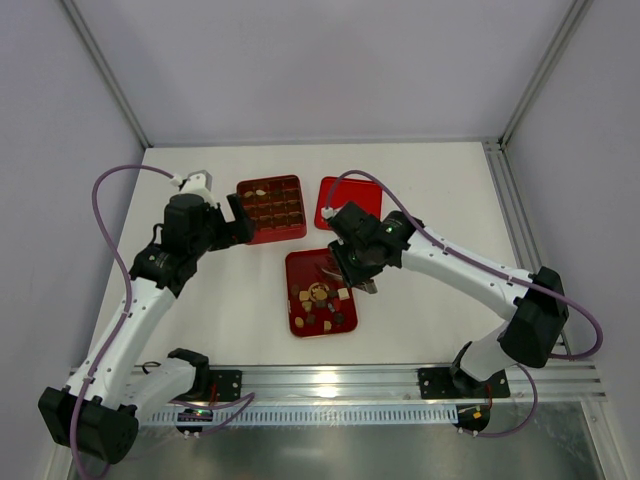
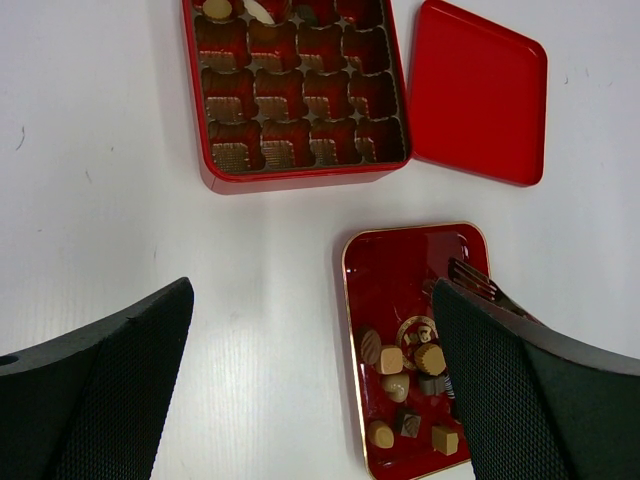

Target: Pack the chocolate

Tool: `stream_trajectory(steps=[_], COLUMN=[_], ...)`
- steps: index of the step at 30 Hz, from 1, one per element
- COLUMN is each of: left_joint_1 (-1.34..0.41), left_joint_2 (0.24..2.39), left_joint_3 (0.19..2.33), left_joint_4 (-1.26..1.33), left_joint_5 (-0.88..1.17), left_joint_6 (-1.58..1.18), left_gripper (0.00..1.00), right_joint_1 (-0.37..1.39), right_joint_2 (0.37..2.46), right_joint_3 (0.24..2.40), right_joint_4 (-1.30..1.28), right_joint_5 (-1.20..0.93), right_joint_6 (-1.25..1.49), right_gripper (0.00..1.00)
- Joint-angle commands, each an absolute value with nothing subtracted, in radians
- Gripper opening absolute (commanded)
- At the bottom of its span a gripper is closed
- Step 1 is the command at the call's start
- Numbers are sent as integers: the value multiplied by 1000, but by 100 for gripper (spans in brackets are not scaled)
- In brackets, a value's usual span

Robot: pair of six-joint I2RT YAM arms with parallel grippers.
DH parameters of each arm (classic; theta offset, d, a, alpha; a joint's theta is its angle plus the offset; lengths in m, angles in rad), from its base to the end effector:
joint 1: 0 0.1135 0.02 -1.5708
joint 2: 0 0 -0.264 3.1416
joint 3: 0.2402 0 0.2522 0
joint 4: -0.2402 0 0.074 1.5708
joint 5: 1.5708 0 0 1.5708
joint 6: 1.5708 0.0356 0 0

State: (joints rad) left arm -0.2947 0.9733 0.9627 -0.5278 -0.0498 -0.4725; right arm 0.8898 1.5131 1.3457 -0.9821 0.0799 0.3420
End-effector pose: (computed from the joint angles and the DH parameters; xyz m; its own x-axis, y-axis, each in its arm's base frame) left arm 0.2025 -0.0596 0.3330 -0.5503 -0.3080 -0.7761 -0.0014 0.9298 -0.3680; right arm 0.1918 0.2321 0.2955 -0.7941 -0.4490 -0.4097 -0.5176 0.8529 0.0685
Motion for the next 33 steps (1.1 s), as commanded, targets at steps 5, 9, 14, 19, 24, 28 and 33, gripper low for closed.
stream_trajectory(steps=[5,9,14,19,24,28,33], left_joint_1=[-288,-288,-288,-288,-288,-288,-288], left_joint_2=[957,959,960,960,957,957,957], left_joint_3=[962,965,963,965,963,965,963], left_joint_4=[-494,-494,-494,-494,-494,-494,-494], left_joint_5=[-40,-40,-40,-40,-41,-40,-38], left_joint_6=[-483,-483,-483,-483,-485,-483,-485], left_gripper=[100,100,100,100,100,100,100], right_joint_1=[887,887,887,887,887,887,887], right_joint_2=[1462,1460,1465,1468,1470,1465,1463], right_joint_3=[1333,1327,1319,1322,1324,1331,1358], right_joint_4=[-991,-991,-988,-985,-983,-986,-996], right_joint_5=[64,61,54,51,45,43,49], right_joint_6=[328,325,324,321,322,322,324], right_gripper=[42,41,41,41,35,32,31])
